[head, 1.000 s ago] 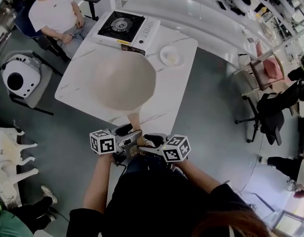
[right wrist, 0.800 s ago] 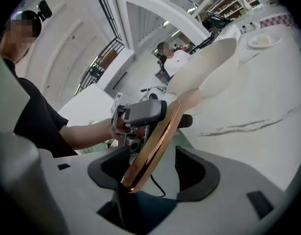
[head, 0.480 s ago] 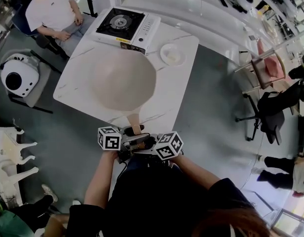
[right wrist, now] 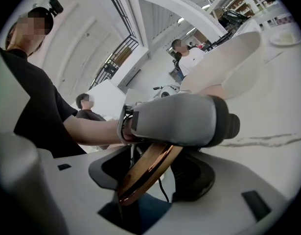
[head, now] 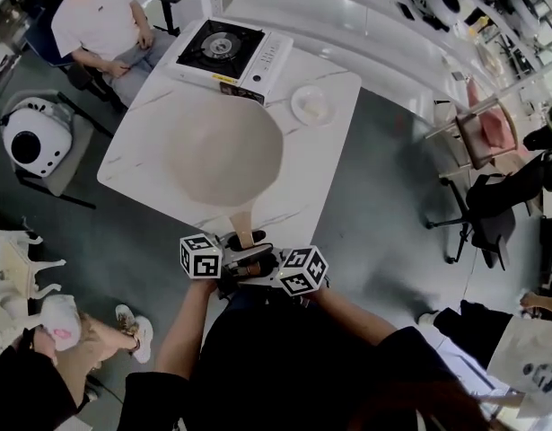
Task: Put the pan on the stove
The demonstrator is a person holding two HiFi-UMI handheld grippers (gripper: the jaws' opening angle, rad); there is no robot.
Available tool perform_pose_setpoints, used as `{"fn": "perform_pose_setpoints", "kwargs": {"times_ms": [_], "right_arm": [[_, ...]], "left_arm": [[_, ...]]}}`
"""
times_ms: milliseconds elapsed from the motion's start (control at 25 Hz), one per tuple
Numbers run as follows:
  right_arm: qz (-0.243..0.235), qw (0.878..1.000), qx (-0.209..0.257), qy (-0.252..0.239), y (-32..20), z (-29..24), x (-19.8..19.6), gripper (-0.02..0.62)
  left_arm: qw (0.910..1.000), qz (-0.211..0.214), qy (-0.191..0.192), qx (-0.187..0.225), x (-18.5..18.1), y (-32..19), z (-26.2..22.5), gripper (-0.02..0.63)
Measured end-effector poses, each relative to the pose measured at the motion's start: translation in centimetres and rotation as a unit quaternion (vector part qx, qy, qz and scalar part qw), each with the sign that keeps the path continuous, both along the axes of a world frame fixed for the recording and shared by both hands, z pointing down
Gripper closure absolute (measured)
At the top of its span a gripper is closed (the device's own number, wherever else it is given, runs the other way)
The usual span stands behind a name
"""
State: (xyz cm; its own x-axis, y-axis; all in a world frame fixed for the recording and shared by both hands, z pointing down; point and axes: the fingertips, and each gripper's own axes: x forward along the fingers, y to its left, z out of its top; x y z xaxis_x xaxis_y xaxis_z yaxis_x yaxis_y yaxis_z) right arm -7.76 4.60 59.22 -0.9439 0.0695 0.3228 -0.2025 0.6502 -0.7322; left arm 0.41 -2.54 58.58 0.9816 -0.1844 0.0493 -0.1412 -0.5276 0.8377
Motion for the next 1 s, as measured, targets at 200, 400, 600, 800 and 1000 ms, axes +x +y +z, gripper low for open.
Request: {"fn": "perform_pose_setpoints", "kwargs": {"times_ms": [200, 400, 600, 800, 1000], "right_arm": [[-0.001, 1.000, 0.006, -0.008, 0.1, -0.4, 0.1, 0.350], [0.000, 1.000, 0.007, -0.017, 0.1, -1.0, 0.2, 0.349], [0.000, 1.000, 0.006, -0.018, 0.4, -1.1, 0.2, 0.350], [0.002, 1.000, 0.008, -0.020, 0.2, -1.0, 0.1, 0.350], [0.003, 1.000, 0.009, -0.021, 0.2, -1.0, 0.2, 0.350]], "left_arm": [[0.9999, -0.006, -0.008, 0.007, 0.1, 0.1, -0.3, 0.380], [0.9999, -0.002, -0.013, 0.009, 0.3, 0.2, -0.7, 0.380], [0.9998, 0.001, -0.016, 0.007, 0.3, 0.5, -0.9, 0.379], [0.9998, 0.001, -0.017, 0.007, 0.3, 0.4, -0.7, 0.379], [0.9998, 0.003, -0.018, 0.006, 0.3, 0.5, -0.6, 0.379]]}}
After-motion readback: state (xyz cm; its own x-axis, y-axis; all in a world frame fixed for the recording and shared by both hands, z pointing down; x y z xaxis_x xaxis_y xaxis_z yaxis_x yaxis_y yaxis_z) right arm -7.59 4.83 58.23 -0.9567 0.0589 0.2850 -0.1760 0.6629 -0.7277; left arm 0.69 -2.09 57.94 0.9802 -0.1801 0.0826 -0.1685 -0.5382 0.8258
